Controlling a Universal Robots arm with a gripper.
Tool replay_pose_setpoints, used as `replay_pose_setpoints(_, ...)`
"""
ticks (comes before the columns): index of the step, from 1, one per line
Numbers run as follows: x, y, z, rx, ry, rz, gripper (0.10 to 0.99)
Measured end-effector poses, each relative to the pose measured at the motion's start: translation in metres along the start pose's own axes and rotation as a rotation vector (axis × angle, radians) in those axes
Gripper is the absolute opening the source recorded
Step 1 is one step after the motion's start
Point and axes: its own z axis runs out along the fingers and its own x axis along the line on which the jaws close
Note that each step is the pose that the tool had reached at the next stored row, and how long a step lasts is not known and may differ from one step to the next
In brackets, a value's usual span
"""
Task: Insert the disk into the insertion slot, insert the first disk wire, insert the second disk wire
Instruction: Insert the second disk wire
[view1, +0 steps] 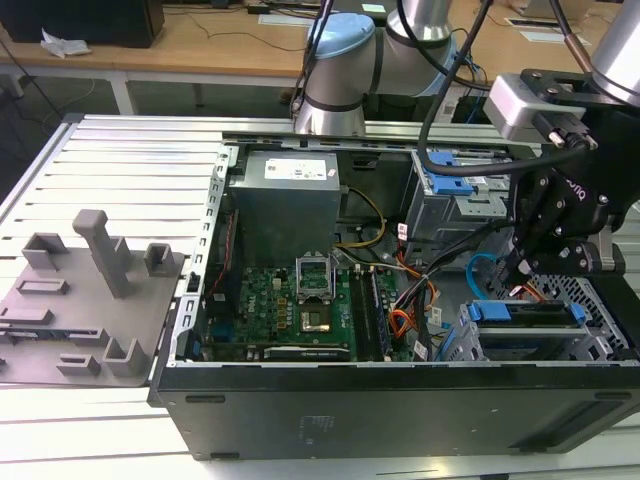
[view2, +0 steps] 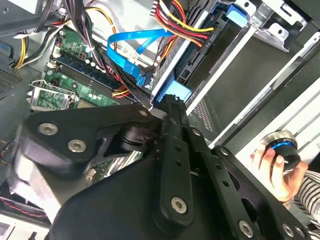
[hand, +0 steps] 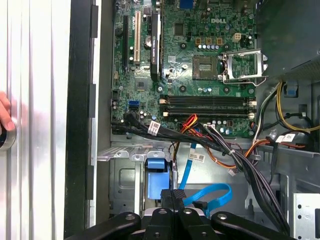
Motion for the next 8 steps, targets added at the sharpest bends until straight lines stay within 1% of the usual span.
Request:
replay_pose_setpoints(1, 0.0, 0.0001, 0.0, 0.0, -0.0001, 0.0, 0.235)
replay_pose_setpoints(2, 0.0, 0.0002, 0.0, 0.0, -0.0001, 0.0, 0.235)
replay_pose_setpoints(3, 0.0, 0.0002, 0.0, 0.0, -0.0001, 0.0, 0.302)
replay_pose_setpoints(4, 0.0, 0.0003, 0.0, 0.0, 0.0, 0.0, 0.302)
replay_pose_setpoints(5, -0.0001, 0.0023, 0.0002, 0.0, -0.0001, 0.0, 0.302)
replay_pose_setpoints(6, 0.0001, 0.0077, 0.0004, 0.0, -0.0001, 0.0, 0.302)
replay_pose_setpoints(7, 0.0002, 0.0094, 0.0005, 0.0, 0.0, -0.001, 0.302)
replay_pose_setpoints(8, 0.0002, 0.0094, 0.0005, 0.0, 0.0001, -0.001, 0.302)
